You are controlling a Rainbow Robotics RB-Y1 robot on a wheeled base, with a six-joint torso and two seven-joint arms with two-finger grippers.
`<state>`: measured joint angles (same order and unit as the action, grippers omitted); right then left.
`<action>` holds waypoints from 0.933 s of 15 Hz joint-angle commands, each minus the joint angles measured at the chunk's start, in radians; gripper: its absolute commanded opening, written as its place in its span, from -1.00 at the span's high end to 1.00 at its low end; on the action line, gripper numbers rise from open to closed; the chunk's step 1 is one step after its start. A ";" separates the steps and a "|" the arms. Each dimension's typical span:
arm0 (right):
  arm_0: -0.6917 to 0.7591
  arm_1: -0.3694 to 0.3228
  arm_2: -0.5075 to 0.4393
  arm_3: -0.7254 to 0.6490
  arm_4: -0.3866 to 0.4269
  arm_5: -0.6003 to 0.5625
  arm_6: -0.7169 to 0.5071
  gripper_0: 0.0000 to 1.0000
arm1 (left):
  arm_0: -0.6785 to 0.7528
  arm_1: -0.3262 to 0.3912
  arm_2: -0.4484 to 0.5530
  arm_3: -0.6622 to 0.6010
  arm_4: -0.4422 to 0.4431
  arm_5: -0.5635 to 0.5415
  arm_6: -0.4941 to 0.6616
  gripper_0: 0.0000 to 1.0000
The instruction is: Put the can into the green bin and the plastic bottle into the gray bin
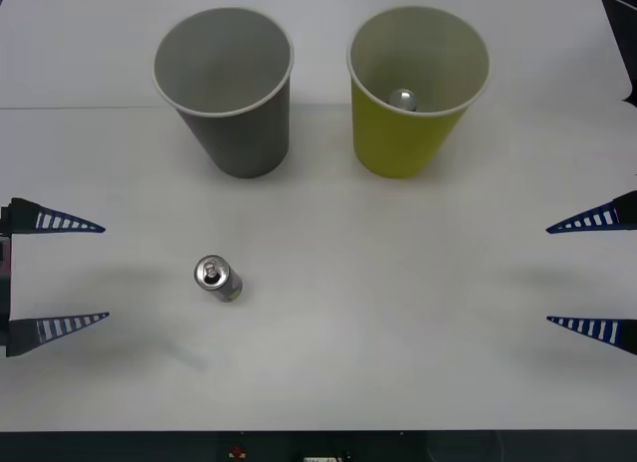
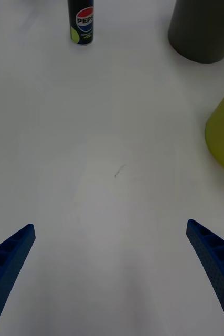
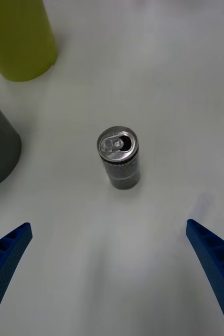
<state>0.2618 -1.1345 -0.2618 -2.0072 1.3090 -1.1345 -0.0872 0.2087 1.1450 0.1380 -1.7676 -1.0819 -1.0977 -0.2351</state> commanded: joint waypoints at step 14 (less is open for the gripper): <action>0.000 0.000 0.000 0.000 0.000 0.000 0.000 -1.00 | -0.336 0.013 -0.629 0.542 0.606 -0.039 -0.507 -1.00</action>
<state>0.2618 -1.1345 -0.2618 -2.0071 1.3090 -1.1345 -0.0873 -0.1117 1.1570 -0.4500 -1.2465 -0.5179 -1.1363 -0.7181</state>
